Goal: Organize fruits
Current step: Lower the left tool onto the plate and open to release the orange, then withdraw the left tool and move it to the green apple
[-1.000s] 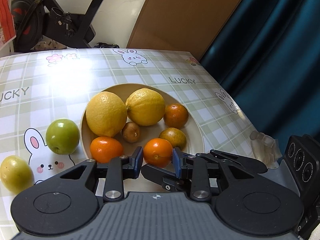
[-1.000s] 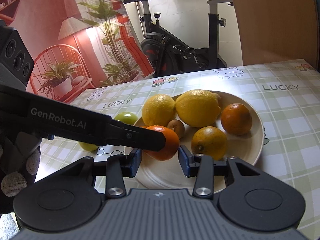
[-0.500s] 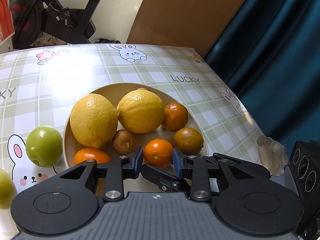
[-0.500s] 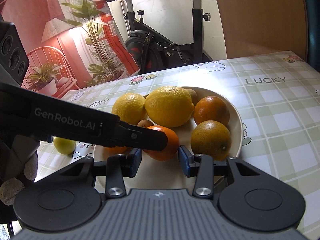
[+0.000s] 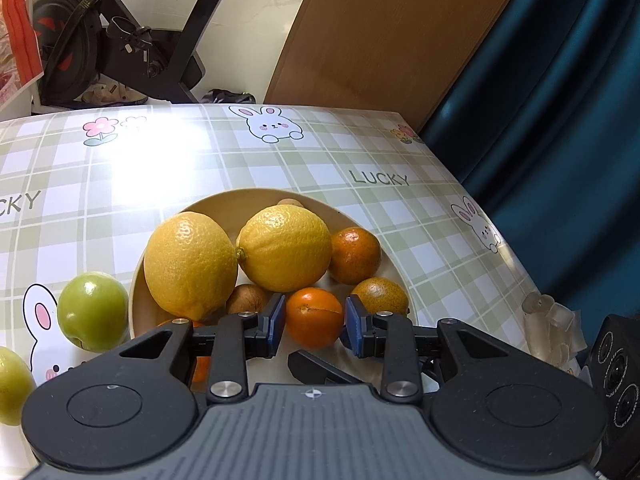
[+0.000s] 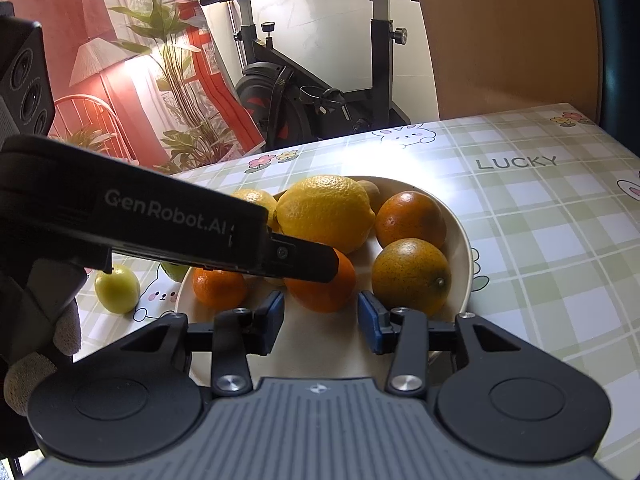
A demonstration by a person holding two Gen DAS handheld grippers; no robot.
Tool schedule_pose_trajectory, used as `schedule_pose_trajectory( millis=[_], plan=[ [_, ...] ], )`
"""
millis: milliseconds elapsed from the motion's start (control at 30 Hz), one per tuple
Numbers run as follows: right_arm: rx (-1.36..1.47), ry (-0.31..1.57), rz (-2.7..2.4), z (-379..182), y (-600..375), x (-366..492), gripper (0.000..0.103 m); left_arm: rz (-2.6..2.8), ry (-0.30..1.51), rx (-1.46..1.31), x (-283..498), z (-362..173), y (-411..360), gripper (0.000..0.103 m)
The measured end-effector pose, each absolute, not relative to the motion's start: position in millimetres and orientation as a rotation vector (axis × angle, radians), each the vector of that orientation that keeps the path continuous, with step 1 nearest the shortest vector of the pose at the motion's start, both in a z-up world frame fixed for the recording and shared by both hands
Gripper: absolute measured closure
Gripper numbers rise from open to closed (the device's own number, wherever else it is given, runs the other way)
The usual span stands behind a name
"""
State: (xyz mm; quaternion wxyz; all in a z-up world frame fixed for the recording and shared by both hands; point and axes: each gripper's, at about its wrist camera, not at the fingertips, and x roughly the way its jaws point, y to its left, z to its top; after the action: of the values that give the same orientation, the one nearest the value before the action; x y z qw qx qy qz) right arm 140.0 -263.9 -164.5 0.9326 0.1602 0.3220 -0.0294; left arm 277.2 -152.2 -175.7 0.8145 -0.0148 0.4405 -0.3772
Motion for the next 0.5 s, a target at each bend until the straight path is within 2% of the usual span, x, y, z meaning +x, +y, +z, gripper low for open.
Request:
schedule_pose_trajectory(
  millis=[500],
  plan=[
    [0.298,0.621,-0.028,-146.2,-254.5,125.5,0.058,-0.799,0.838,-0.021,263.8,-140.0,-107.2,0.069]
  ],
)
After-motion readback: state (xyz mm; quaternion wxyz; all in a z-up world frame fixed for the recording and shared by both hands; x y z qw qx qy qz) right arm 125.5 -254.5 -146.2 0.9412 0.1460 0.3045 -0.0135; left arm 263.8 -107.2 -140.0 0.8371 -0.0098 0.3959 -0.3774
